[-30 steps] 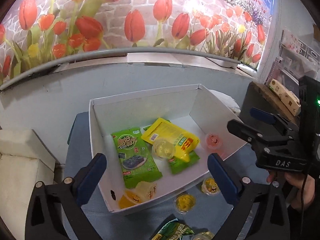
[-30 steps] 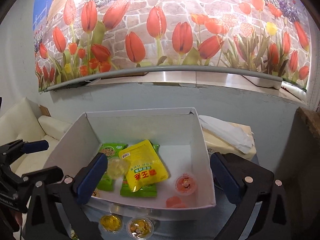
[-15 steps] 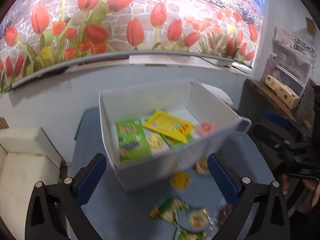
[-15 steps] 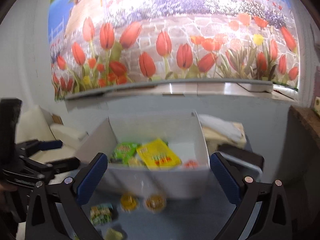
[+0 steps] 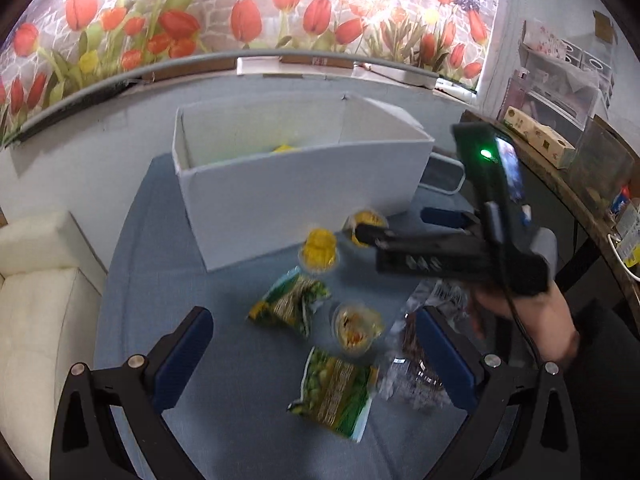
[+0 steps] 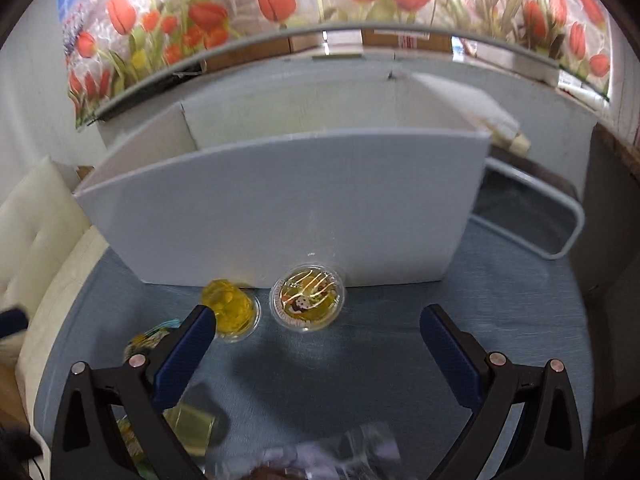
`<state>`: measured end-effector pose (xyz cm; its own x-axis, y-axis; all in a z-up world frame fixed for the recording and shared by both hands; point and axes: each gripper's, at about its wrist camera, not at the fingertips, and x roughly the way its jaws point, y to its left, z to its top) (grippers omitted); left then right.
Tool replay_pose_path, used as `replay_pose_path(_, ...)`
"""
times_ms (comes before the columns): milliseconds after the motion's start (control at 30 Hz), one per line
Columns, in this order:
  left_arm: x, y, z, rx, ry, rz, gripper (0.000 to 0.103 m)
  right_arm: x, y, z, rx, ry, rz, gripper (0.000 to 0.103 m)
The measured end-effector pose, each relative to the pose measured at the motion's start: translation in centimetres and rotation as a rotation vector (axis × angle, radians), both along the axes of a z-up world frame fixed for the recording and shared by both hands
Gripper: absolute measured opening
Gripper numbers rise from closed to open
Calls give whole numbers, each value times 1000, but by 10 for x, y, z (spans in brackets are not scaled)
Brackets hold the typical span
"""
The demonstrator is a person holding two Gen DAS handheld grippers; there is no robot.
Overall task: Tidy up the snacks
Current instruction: 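Grasp a square yellow jelly cup with the right gripper, then grasp the round yellow jelly cup with the left gripper while the right gripper holds its cup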
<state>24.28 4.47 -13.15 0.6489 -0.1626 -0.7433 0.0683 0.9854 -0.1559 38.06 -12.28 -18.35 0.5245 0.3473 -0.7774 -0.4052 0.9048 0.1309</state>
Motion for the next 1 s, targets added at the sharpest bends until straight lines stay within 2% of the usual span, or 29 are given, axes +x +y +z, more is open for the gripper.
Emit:
replay_pose_path(100, -2, 8, -6, -25, 17, 5, 103, 12, 4, -12, -2, 40, -14, 65)
replay_pose_path(200, -1, 13, -9, -5, 23, 16, 103, 21, 7, -21, 9, 79, -7, 64)
replay_pose_path(267, 0, 17, -12, -14, 33, 17, 103, 21, 8, -23, 15, 74, 8, 48)
replay_pose_path(500, 8, 11, -20, -15, 55, 6, 103, 4, -9, -10, 80, 30, 27, 46)
replay_pose_path(533, 8, 7, -21, -14, 56, -5, 103, 0, -12, -8, 85, 22, 28, 38)
replay_pose_path(567, 9, 2, -22, -11, 57, -14, 103, -4, -16, -5, 85, 18, 31, 35)
replay_pose_path(700, 11, -13, -27, 2, 67, -47, 103, -12, -18, -9, 22, 3, 60, 34)
replay_pose_path(833, 8, -19, -27, 6, 70, -59, 103, -13, -27, -19, 68, 36, 41, 34)
replay_pose_path(933, 7, -17, -26, 1, 73, -56, 103, -12, -28, -23, 67, 50, 45, 36)
replay_pose_path(967, 7, -16, -26, 1, 74, -54, 103, -10, -24, -21, 59, 50, 46, 37)
replay_pose_path(1000, 7, -15, -26, 3, 74, -52, 103, -8, -23, -23, 57, 59, 49, 43)
